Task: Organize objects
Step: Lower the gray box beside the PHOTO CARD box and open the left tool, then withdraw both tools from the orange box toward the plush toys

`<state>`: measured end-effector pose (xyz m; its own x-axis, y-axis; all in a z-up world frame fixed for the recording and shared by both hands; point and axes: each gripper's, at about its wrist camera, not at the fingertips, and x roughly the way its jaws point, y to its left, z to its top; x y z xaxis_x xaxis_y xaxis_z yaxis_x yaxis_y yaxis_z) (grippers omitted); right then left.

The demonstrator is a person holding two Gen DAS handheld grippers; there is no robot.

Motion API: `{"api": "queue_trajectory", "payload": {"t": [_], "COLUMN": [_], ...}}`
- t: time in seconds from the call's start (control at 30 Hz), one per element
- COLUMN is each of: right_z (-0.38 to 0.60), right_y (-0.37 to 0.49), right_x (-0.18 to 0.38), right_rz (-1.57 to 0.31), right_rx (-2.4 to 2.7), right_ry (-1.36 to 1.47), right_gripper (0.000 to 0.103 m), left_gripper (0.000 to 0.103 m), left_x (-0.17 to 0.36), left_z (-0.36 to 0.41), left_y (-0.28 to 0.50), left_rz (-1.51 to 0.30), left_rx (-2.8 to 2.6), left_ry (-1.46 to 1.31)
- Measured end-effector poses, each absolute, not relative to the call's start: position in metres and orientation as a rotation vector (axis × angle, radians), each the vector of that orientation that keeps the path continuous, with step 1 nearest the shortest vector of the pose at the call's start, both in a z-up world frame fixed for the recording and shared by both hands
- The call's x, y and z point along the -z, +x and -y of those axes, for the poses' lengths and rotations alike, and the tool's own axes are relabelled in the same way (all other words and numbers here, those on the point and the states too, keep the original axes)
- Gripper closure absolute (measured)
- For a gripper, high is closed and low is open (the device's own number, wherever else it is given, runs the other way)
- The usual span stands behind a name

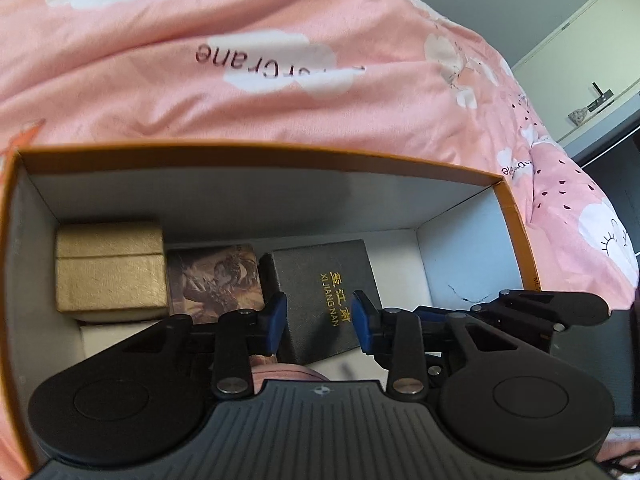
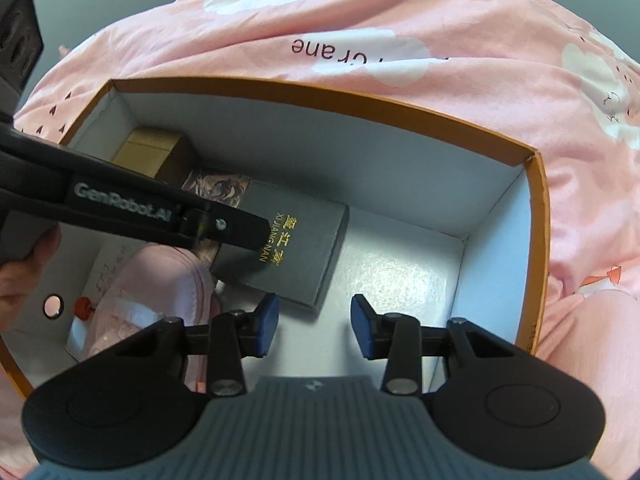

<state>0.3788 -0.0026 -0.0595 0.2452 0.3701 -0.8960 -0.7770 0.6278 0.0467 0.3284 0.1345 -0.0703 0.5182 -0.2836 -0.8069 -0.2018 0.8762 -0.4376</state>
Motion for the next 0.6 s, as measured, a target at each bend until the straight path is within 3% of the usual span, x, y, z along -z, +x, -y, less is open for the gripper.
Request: {"api": "queue_trajectory", "payload": {"t": [0.07,0.2,0.33,0.6], "right_z": [0.001,-0.007,-0.018,-0.009], "right_y": [0.381,0.382,0.382,0.371], "right_x": [0.062,0.068,0.075,0.068], "right_rz": [-1.062,-1.055,-1.062,-1.011], "right_rx": [-0.823,-0.857,-0.911,-0.878], "right_ry": [-0.476,-0.537,-0.570,-0.550], "right_gripper": [0.060,0.061,0.080,0.080], "left_gripper": [0.062,0.052,0.051,0.044], "left_x": [0.060,0.039,0.023,-0.005], "left_z": [-0.134,-0.133,-0.132,-0.126], "left_y": [0.323,0.308,0.291,0.238], "left_rz": [-1.003,-0.939,-0.900,-0.800], "left_rx": [0.048,0.042,0.049,0.044], "left_ry": [-0.500,-0.445,-0.399,-0.260]}}
